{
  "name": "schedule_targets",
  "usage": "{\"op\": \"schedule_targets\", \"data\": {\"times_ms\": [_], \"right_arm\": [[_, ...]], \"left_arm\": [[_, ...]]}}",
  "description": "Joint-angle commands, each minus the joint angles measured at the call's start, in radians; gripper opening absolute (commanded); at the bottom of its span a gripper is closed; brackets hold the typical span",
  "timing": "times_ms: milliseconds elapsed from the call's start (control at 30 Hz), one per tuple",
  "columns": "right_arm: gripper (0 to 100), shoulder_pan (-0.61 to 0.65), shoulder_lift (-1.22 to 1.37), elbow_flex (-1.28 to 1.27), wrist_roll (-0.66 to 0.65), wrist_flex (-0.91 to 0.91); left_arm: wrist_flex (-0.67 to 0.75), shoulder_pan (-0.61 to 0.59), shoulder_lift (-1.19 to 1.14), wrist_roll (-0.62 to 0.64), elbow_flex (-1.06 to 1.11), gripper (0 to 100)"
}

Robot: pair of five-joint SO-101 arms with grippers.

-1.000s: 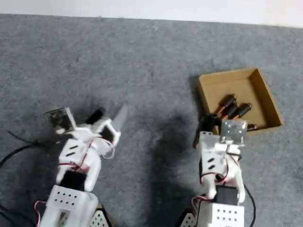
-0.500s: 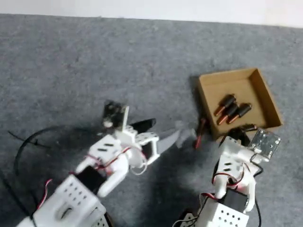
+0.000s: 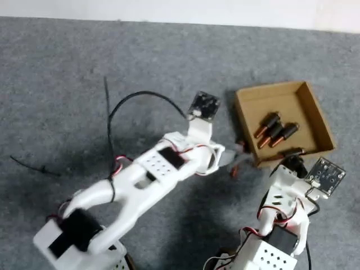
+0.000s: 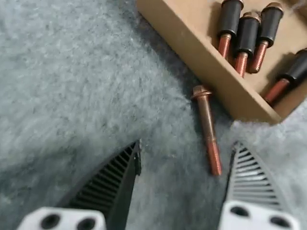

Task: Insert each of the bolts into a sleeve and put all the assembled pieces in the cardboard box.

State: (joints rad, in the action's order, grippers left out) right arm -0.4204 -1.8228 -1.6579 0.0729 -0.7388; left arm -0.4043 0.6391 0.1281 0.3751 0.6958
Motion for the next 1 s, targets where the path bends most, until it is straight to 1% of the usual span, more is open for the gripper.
{"op": "schedule_targets", "data": {"times_ms": [0, 267, 500, 667, 833, 967], "right_arm": [[0.5, -0.012, -0.019, 0.044, 0.011, -0.002], [0.5, -0.008, -0.019, 0.044, 0.011, -0.002], [0.5, -0.007, -0.019, 0.044, 0.009, -0.002], [0.5, -0.007, -0.019, 0.044, 0.009, -0.002], [0.5, -0.007, -0.019, 0.044, 0.009, -0.002], [0.5, -0.007, -0.019, 0.044, 0.009, -0.002]], "left_arm": [[0.000, 0.050, -0.051, -0.005, -0.122, 28], [0.000, 0.101, -0.209, -0.005, -0.232, 28], [-0.005, 0.105, -0.440, -0.006, -0.384, 28], [-0.008, 0.099, -0.564, -0.008, -0.478, 28], [-0.012, 0.097, -0.608, -0.008, -0.507, 28], [-0.074, 0.097, -0.610, -0.008, -0.530, 28]]}}
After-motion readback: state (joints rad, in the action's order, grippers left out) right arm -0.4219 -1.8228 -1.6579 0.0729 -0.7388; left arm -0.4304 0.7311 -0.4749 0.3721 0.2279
